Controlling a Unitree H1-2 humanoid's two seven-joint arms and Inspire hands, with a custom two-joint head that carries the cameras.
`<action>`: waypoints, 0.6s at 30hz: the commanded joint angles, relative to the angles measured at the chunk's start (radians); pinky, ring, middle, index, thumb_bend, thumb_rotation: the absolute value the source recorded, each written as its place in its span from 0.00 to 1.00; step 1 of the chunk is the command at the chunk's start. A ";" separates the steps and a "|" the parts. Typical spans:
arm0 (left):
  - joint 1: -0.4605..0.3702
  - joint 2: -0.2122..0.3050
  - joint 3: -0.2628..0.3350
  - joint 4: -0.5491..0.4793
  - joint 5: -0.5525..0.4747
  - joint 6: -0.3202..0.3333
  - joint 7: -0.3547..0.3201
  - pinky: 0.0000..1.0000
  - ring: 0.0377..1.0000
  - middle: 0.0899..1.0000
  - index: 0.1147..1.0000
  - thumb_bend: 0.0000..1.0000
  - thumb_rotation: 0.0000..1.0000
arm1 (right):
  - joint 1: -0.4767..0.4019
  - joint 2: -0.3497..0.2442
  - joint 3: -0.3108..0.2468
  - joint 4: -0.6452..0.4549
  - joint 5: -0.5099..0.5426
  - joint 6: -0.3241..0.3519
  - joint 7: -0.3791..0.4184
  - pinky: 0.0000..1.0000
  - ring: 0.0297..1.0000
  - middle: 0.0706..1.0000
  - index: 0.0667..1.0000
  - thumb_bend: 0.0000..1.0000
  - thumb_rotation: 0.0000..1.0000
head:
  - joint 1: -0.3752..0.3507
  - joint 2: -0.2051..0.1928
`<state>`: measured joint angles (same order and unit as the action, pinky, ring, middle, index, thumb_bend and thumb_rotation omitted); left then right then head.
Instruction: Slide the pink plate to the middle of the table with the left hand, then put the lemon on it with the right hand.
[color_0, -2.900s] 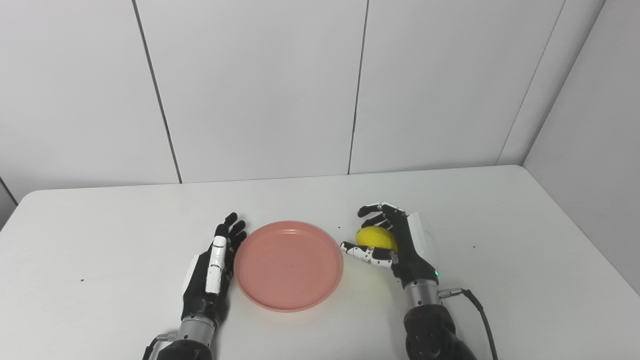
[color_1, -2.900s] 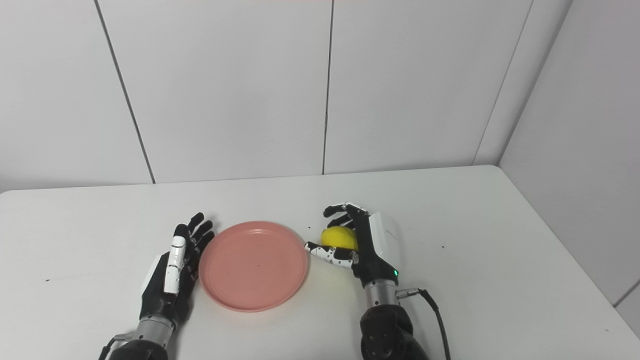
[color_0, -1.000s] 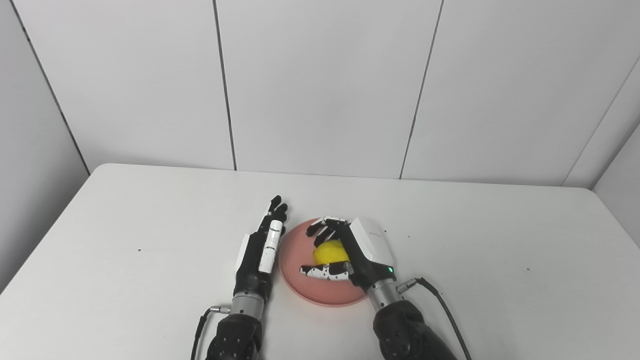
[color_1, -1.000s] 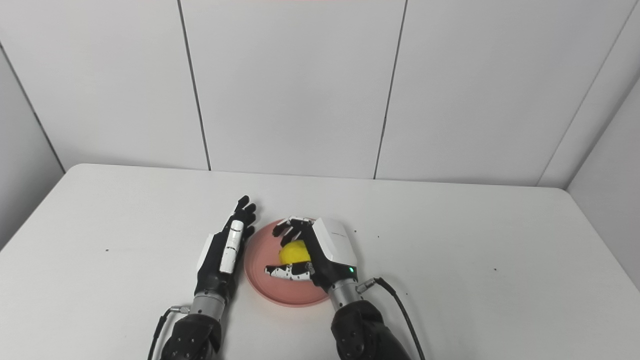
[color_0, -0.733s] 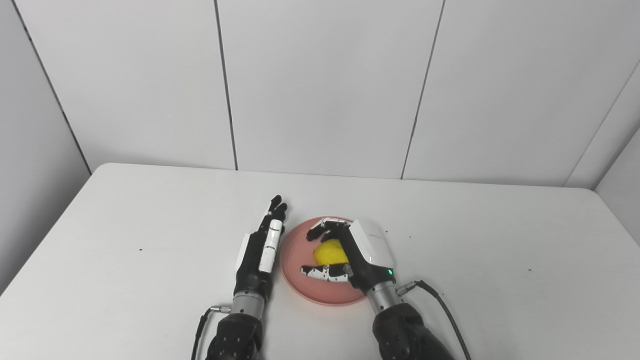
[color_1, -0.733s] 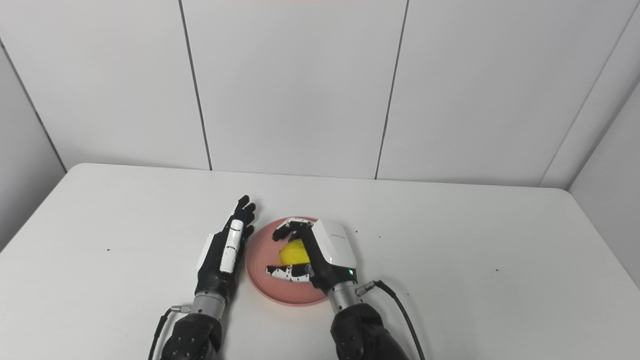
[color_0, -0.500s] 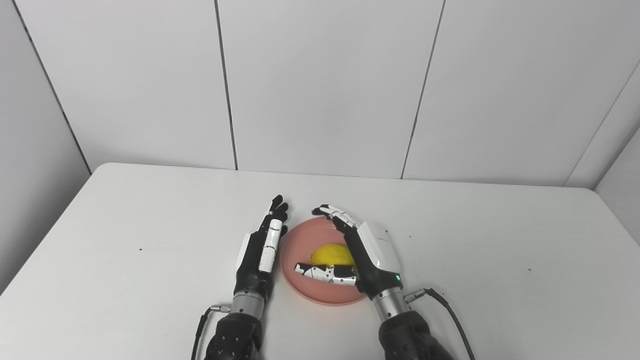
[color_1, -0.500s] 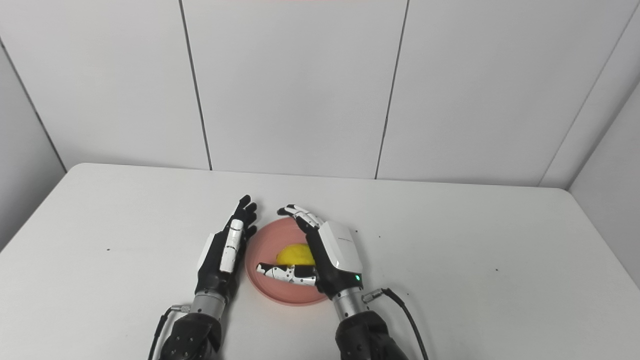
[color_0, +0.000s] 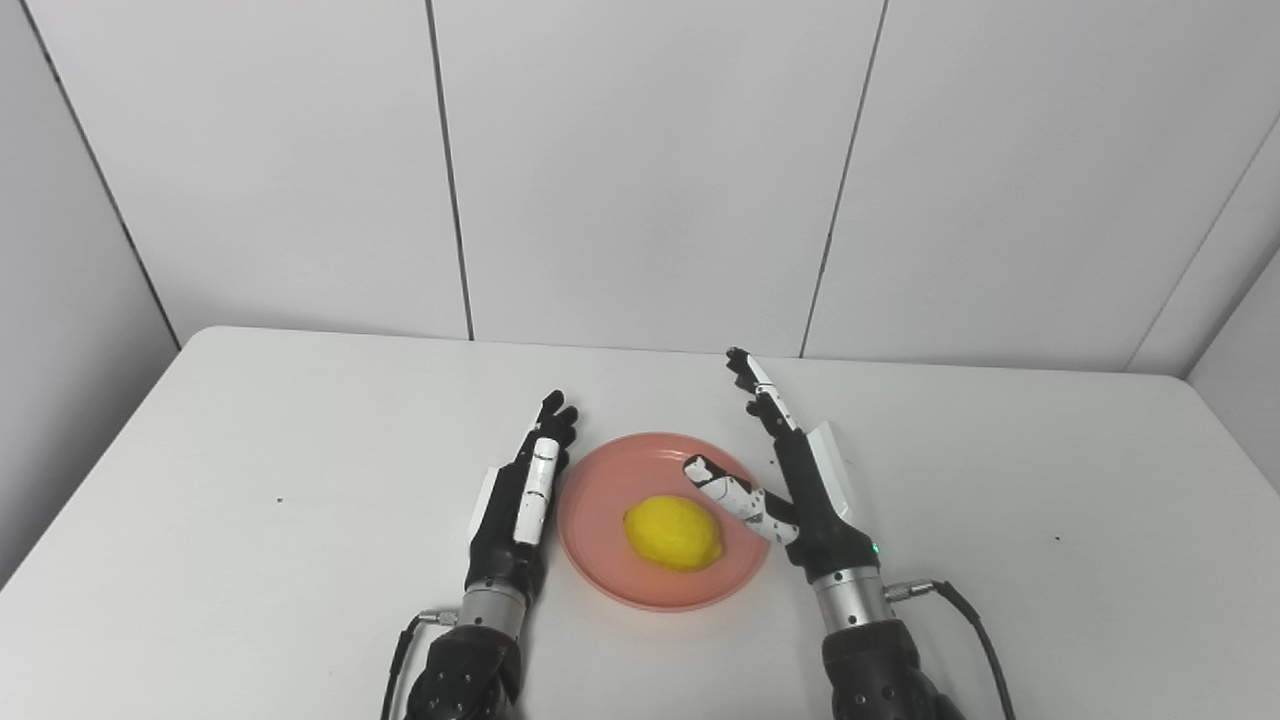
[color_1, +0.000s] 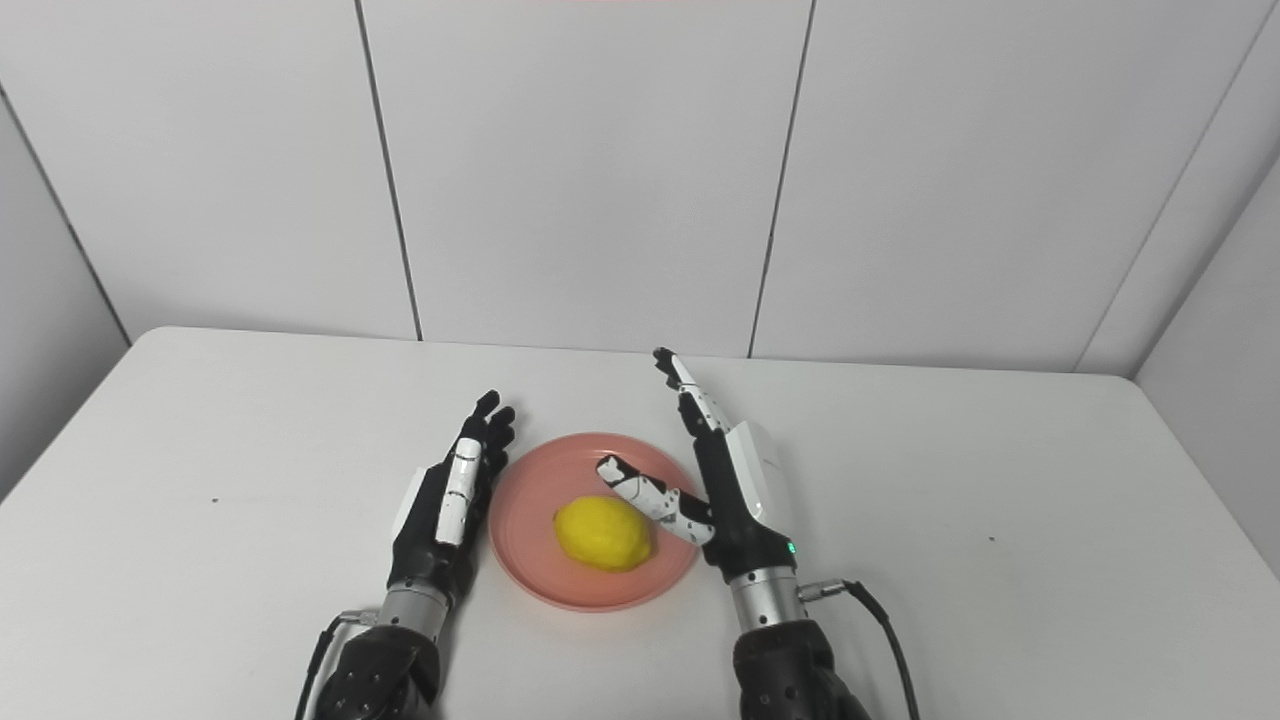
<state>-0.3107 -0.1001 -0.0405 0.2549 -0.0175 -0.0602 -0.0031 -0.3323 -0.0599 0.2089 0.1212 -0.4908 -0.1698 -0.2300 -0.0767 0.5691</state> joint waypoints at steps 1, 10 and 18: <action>-0.018 0.005 0.001 -0.017 -0.021 -0.009 -0.017 1.00 0.97 0.95 0.94 0.69 1.00 | -0.024 0.008 -0.030 -0.030 0.013 -0.010 -0.023 0.82 0.88 0.90 0.92 0.65 0.96 | -0.001 0.000; -0.013 0.012 0.002 -0.032 -0.020 0.002 -0.029 1.00 0.98 0.96 0.94 0.69 1.00 | -0.006 0.023 -0.115 0.019 0.107 0.011 -0.004 0.84 0.89 0.89 0.91 0.67 1.00 | -0.012 0.004; -0.012 0.015 0.012 -0.038 -0.045 -0.009 -0.039 1.00 0.97 0.96 0.95 0.70 1.00 | 0.003 0.034 -0.131 0.084 0.143 -0.025 -0.009 0.85 0.88 0.87 0.88 0.64 1.00 | -0.017 0.001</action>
<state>-0.3055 -0.0861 -0.0297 0.2411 -0.0541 -0.0535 -0.0285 -0.3023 -0.0326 0.0828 0.2104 -0.3590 -0.1580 -0.2297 -0.0951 0.5691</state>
